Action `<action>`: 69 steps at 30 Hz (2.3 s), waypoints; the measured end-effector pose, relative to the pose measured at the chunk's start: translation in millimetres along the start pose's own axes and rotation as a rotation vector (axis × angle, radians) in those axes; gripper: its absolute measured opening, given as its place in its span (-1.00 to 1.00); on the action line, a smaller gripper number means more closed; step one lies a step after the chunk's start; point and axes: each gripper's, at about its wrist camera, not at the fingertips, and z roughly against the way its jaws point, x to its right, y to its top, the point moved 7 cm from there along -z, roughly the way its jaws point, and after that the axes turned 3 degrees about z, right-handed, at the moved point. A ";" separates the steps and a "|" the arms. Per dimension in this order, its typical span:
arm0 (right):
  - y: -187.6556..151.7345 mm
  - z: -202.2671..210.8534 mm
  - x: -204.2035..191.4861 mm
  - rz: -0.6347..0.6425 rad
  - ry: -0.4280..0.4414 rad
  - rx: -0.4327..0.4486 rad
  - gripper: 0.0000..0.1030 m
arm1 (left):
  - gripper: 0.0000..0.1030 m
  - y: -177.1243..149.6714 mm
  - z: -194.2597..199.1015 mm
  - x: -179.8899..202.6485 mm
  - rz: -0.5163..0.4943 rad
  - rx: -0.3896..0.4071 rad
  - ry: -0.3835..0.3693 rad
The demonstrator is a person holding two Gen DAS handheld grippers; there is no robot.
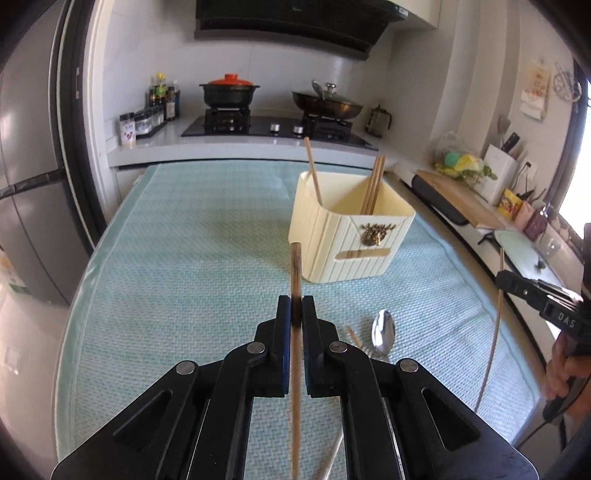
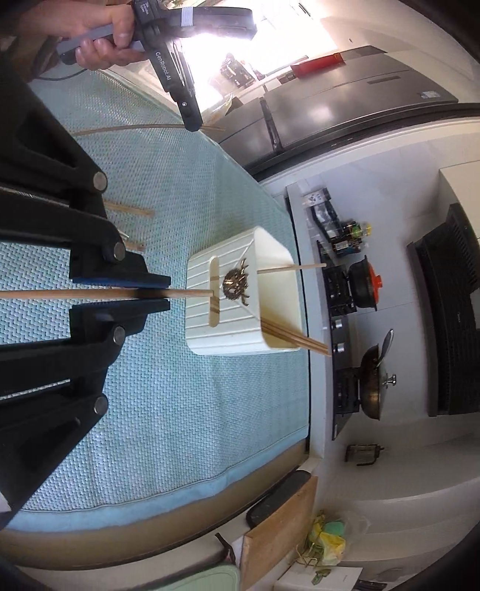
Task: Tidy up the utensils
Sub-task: 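Carry both held chopsticks up over the cream holder, then lower both chopsticks into the holder and open both tools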
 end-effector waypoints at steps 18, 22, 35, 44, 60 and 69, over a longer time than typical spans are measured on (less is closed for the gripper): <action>24.4 95.6 -37.7 0.094 0.036 0.218 -0.89 | -0.93 6.4 50.6 17.1 -0.022 0.106 -0.029; 28.0 98.2 -35.7 0.089 0.035 0.246 -0.89 | -0.93 15.3 56.7 19.0 -0.013 0.123 -0.043; 44.7 80.2 -26.9 0.055 0.048 0.274 -0.89 | -0.93 47.2 54.1 35.3 -0.027 0.134 -0.094; 47.4 67.6 -19.8 0.043 0.039 0.255 -0.89 | -0.93 58.2 43.7 45.2 -0.029 0.111 -0.117; 194.1 16.1 -13.7 0.107 0.012 0.380 -0.89 | -0.93 207.8 31.8 76.7 -0.059 0.293 -0.113; 245.2 -36.9 1.8 0.107 -0.060 0.532 -0.89 | -0.94 233.3 -55.4 76.3 -0.016 0.269 -0.069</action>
